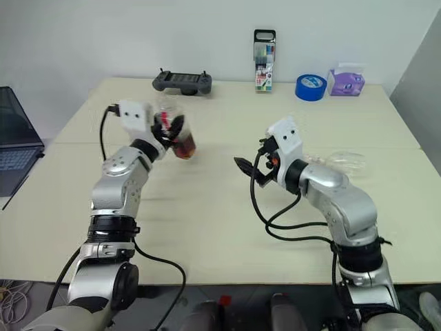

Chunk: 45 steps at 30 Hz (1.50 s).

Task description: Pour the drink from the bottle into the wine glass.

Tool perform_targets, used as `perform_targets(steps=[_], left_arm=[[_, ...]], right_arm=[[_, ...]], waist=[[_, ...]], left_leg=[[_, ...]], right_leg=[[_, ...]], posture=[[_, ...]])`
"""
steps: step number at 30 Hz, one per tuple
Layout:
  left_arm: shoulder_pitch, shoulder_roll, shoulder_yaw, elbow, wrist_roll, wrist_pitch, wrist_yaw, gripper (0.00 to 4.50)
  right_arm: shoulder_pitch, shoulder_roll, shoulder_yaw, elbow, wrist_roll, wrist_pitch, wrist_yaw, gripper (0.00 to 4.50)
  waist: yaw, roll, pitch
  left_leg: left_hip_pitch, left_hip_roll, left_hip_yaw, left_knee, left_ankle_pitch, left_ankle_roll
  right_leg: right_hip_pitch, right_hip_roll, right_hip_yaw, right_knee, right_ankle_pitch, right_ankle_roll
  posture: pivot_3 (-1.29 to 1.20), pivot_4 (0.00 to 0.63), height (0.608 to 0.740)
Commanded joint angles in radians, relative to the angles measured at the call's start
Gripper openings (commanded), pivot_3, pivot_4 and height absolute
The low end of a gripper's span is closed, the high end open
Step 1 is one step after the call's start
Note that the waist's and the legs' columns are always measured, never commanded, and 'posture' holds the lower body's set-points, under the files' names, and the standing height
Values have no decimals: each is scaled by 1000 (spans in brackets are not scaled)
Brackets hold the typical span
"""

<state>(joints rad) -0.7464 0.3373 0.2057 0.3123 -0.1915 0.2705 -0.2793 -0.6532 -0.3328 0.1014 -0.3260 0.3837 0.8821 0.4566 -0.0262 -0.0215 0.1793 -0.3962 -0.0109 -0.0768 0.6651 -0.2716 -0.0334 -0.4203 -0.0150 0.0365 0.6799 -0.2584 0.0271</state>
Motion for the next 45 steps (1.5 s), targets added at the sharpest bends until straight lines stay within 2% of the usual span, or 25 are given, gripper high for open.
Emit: perform_targets(steps=[1, 14, 23, 25, 31, 45], left_arm=[[6, 16, 16, -35, 6, -49, 21, 1922], [67, 39, 21, 29, 4, -139, -5, 1922], [74, 33, 47, 87, 8, -173, 57, 1922], [78, 34, 54, 91, 7, -179, 65, 2652], [100, 35, 57, 83, 8, -177, 62, 4476], [200, 18, 48, -15, 1, -115, 76, 4476]], right_arm=[[-27, 11, 46, 23, 1, -56, 57, 4500], [-10, 29, 80, 34, -10, -66, 78, 4500], [9, 31, 81, 18, -10, -54, 64, 4500], [15, 29, 84, 12, -8, -49, 65, 4500], [21, 27, 85, 5, -5, -41, 66, 4500], [17, 30, 86, 22, -8, -50, 70, 4500]], waist=[[1, 0, 0], [-2, 0, 0], [-3, 0, 0], [-3, 0, 0], [-3, 0, 0], [-3, 0, 0]], left_leg=[[-1, 0, 0, 0, 0, 0], [-1, -1, -1, 0, 1, -2], [-1, -1, -1, 0, 1, -2], [-1, -1, -1, 0, 1, -2], [-1, -1, -1, 0, 1, -2], [0, -1, 0, 0, 1, -2]], right_leg=[[0, -2, 0, 0, 0, 0], [-1, -5, 0, 1, 0, 0], [-2, -5, 0, 1, 0, 0], [-2, -5, -1, 1, 0, 0], [-1, -5, -1, 1, 0, 0], [-1, -5, 0, 1, 0, 0]], posture=[[0, 150, 740], [0, 150, 740], [0, 150, 740], [0, 150, 740], [0, 150, 740], [0, 150, 740]])
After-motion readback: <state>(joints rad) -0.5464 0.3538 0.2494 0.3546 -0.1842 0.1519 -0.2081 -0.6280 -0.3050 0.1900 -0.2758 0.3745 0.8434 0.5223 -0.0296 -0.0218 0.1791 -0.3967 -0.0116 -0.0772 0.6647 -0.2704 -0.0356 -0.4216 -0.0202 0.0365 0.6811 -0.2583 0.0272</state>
